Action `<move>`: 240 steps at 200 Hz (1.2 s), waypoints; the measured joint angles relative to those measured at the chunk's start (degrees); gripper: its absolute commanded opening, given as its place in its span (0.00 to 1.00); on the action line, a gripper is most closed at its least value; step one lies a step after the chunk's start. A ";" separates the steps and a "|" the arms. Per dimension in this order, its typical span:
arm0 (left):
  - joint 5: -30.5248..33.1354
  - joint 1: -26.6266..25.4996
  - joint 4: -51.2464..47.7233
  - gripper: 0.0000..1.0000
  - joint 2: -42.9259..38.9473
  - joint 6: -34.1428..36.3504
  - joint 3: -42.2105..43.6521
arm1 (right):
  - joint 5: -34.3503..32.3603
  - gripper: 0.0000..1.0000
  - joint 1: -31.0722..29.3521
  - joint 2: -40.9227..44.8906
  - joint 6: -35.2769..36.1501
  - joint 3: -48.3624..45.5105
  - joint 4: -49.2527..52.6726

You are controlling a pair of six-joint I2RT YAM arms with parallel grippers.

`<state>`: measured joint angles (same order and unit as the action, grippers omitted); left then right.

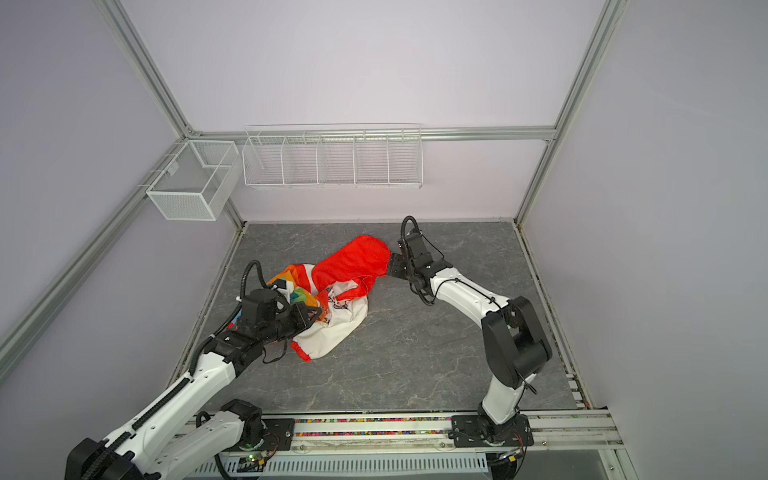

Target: Zip up the jacket

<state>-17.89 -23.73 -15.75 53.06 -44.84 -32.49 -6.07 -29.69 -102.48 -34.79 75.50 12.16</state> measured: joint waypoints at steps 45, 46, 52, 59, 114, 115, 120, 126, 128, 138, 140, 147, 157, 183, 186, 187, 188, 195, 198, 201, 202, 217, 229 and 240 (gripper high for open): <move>-1.88 0.00 -1.33 0.00 -1.84 -0.50 1.73 | 6.78 0.71 4.74 -12.98 4.70 11.17 0.61; -1.88 0.00 -1.33 0.00 -1.86 -0.52 1.75 | 6.86 0.71 4.79 -13.18 4.74 11.30 0.61; -2.03 0.00 -1.36 0.00 -2.10 -0.57 1.88 | 7.76 0.71 5.18 -14.75 5.07 12.50 0.68; -2.21 0.00 -1.36 0.00 -2.27 -0.63 2.03 | 8.81 0.71 5.53 -16.46 5.35 13.75 0.68; -3.76 0.00 -1.29 0.00 -2.38 -1.42 2.93 | 15.26 0.63 5.99 -26.67 6.14 22.34 1.38; -3.82 0.00 -1.31 0.00 -2.36 -1.42 2.93 | 15.37 0.63 5.99 -26.77 6.12 22.40 1.38; -3.93 0.00 -1.33 0.00 -2.32 -1.42 2.93 | 15.78 0.62 5.99 -27.30 5.92 22.95 1.44; -4.11 0.00 -1.31 0.00 -2.25 -1.42 2.93 | 16.44 0.61 5.99 -28.04 5.77 23.56 1.40; -4.15 0.00 -1.31 0.00 -2.23 -1.42 2.93 | 16.68 0.60 5.99 -28.35 5.88 23.74 1.36; -4.35 0.00 -1.36 0.00 -2.12 -1.42 2.93 | 17.46 0.56 5.99 -29.27 5.53 24.37 1.31; -4.37 0.00 -1.36 0.00 -2.10 -1.42 2.93 | 17.66 0.55 5.99 -29.46 5.40 24.48 1.31; -4.48 0.00 -1.40 0.00 -2.05 -1.42 2.93 | 18.18 0.50 5.99 -29.90 5.20 24.79 1.33; -4.50 0.00 -1.49 0.00 -2.05 -1.42 2.93 | 19.02 0.42 6.05 -30.56 4.66 25.18 1.31; -4.48 0.00 -1.73 0.00 -2.08 -1.42 2.95 | 21.00 0.21 6.32 -30.99 4.37 25.79 1.36; -4.48 0.00 -1.73 0.00 -2.08 -1.42 2.97 | 21.18 0.19 6.36 -30.99 3.96 25.83 1.33; -4.48 0.00 -1.70 0.00 -2.08 -1.42 2.99 | 21.33 0.18 6.40 -30.99 4.24 25.88 1.33; -4.48 0.00 -1.70 0.00 -2.08 -1.42 2.99 | 21.38 0.17 6.43 -30.99 4.39 25.88 1.31; -4.48 0.00 -1.68 0.00 -2.12 -1.42 3.17 | 21.92 0.13 6.62 -30.99 4.33 25.90 1.14; -4.48 0.00 -1.73 0.00 -2.12 -1.42 3.23 | 22.05 0.11 6.69 -30.97 3.82 25.90 1.09; -4.48 0.00 -1.73 0.00 -2.12 -1.42 3.32 | 22.32 0.09 6.84 -30.97 4.22 25.88 0.98; -4.48 0.00 -1.75 0.00 -2.12 -1.42 3.34 | 22.36 0.09 6.86 -30.97 4.22 25.86 0.96; -4.46 0.00 -1.79 0.00 -2.12 -1.40 3.80 | 22.99 0.07 7.54 -30.47 3.76 24.87 0.13; -4.44 0.00 -1.99 0.00 -2.10 -1.38 3.93 | 23.52 0.07 8.28 -29.09 3.58 22.91 -0.28; -4.44 0.00 -2.01 0.00 -2.05 -1.36 4.02 | 23.96 0.07 9.05 -27.02 3.48 20.37 -0.63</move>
<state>-22.33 -23.73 -17.76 51.00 -46.19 -28.47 17.89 -20.64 -129.49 -31.31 95.88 11.53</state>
